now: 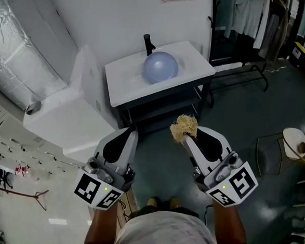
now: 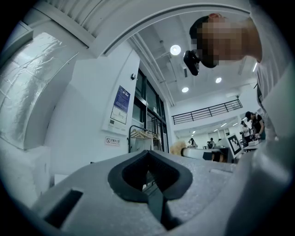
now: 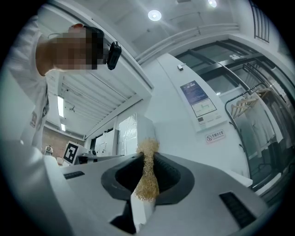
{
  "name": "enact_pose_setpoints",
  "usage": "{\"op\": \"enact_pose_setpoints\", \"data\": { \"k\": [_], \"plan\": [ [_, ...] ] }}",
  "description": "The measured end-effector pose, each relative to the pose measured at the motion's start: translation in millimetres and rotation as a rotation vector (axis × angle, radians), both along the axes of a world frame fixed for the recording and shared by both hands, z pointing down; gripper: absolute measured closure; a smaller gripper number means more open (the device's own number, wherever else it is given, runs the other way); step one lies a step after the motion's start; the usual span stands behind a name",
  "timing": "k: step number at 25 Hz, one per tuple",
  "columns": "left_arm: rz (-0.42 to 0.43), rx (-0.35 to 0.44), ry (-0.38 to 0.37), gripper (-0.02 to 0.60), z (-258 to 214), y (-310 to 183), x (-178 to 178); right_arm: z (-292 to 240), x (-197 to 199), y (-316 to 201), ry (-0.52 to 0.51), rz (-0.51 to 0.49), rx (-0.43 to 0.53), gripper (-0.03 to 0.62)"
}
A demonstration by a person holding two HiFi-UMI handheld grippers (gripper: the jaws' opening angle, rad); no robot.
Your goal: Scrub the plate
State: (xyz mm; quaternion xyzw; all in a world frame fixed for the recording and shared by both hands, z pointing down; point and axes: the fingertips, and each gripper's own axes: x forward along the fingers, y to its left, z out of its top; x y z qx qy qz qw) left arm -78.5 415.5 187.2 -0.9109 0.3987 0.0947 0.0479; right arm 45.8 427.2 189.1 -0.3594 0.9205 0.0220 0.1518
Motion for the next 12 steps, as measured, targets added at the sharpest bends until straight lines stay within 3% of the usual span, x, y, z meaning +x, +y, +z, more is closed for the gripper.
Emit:
{"op": "enact_pose_setpoints", "data": {
  "k": [12],
  "plan": [
    [-0.031, -0.018, -0.027, 0.566, 9.6, -17.6, 21.3, 9.7, 25.8, -22.2, -0.005, -0.022, -0.013, 0.533]
  ]
}}
